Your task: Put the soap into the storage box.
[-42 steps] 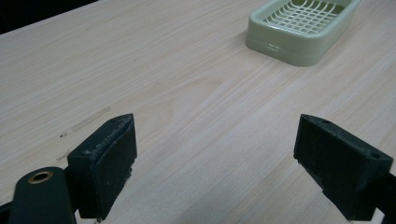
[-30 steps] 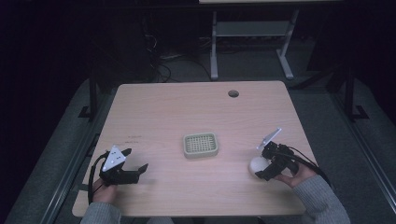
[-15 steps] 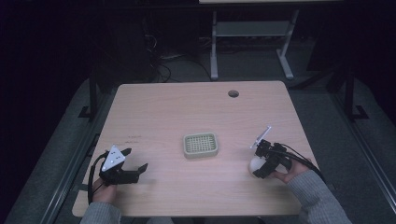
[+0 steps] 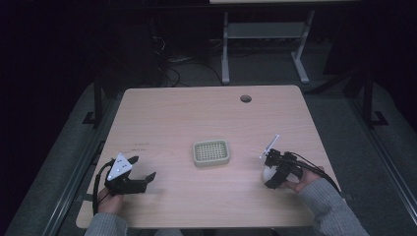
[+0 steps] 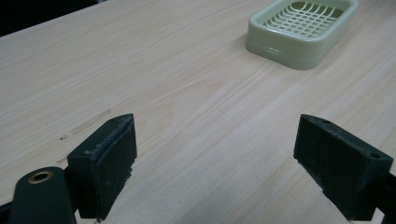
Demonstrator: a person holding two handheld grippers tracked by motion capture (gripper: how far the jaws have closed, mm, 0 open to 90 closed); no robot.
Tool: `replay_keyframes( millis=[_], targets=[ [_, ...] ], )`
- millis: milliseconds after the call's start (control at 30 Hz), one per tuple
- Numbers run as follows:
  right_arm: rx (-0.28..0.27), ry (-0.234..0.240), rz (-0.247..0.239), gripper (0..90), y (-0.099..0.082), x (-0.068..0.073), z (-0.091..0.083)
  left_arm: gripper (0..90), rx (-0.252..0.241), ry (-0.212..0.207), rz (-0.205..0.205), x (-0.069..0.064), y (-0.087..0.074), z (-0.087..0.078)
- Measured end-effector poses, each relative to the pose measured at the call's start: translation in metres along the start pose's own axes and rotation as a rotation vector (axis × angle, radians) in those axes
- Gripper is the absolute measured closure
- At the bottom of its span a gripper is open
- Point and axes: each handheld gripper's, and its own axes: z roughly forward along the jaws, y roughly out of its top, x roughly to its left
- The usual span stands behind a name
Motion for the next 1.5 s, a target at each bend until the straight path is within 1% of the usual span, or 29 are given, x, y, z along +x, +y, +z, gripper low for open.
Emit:
replay_keyframes(
  millis=[67,200,467,633,867,933,967,1100,1233,1267,1500],
  targets=[
    [0.005,-0.004,-0.008,20.3,0.000,0.000,0.001,12.8,-0.003,0.000,-0.001,0.000,0.000,0.000],
    [0.010,0.004,-0.008,23.0,0.001,0.000,0.002,12.8,-0.002,0.000,0.000,0.000,0.000,0.000],
    [0.012,0.003,-0.014,23.3,0.001,0.001,0.001,12.8,-0.001,0.000,0.000,0.000,0.000,0.000],
    [0.012,0.013,-0.021,23.5,0.001,0.001,0.001,12.8,0.000,-0.001,0.002,0.000,0.000,-0.001],
    [-0.017,0.031,-0.020,23.5,0.002,0.000,-0.003,12.8,-0.001,-0.002,0.001,0.000,0.000,-0.001],
    [-0.021,0.038,-0.023,23.5,0.004,0.001,-0.003,12.8,-0.001,-0.001,0.002,0.000,0.001,0.000],
    [-0.015,0.035,-0.032,23.5,0.006,0.001,-0.003,12.8,0.001,-0.001,0.001,0.000,0.001,0.000],
    [-0.018,0.039,-0.038,23.5,0.011,0.003,-0.004,12.8,-0.002,0.000,0.001,0.000,0.001,-0.001],
    [-0.024,0.041,-0.047,23.5,0.017,0.004,-0.007,12.8,-0.004,0.000,-0.002,0.000,0.001,-0.001],
    [-0.025,0.043,-0.056,23.5,0.021,0.004,-0.009,12.8,-0.003,0.000,0.000,0.000,0.001,-0.001],
    [-0.040,0.044,-0.064,23.5,0.031,0.005,-0.016,12.8,-0.007,-0.001,-0.006,0.000,0.000,0.000]
  ],
)
